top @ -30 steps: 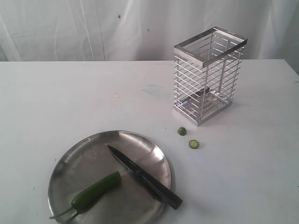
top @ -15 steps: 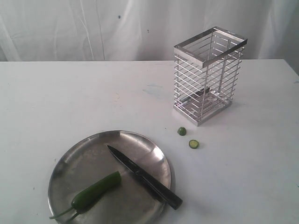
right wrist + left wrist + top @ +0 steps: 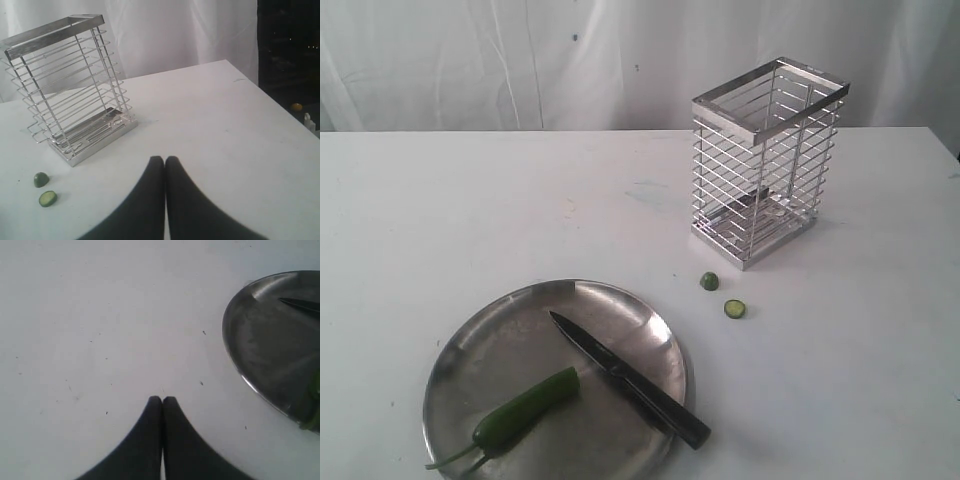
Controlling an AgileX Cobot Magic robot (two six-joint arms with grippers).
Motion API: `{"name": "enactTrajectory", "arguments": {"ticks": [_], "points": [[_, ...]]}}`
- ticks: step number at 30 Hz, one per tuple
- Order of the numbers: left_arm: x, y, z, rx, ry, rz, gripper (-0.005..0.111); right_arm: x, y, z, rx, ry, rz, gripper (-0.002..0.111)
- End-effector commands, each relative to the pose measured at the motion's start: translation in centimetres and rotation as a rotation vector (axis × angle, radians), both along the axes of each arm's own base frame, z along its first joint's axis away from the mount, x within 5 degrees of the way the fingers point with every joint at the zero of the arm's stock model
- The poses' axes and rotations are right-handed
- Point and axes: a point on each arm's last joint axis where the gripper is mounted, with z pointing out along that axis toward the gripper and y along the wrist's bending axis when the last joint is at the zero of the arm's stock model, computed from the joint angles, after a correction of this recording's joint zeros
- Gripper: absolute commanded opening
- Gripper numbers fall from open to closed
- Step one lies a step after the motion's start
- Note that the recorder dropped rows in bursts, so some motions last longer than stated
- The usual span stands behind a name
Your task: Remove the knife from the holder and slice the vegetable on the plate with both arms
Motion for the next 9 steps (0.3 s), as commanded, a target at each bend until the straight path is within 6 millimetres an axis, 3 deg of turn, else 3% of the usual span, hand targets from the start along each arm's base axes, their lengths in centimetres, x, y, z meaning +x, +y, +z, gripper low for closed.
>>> {"name": "enactTrajectory", "arguments": {"ticks": [1,9], "points": [[0.05,-0.06,0.06,-0.006,-0.019,-0.007,0.0,-0.01,-0.04,-0.02,-0.004,-0.004,-0.006,0.0],[0.24,-0.05,0.53,-0.008,-0.075,-0.005,0.0,-0.01,-0.04,-0.02,-0.004,-0.004,-0.006,0.0]]}}
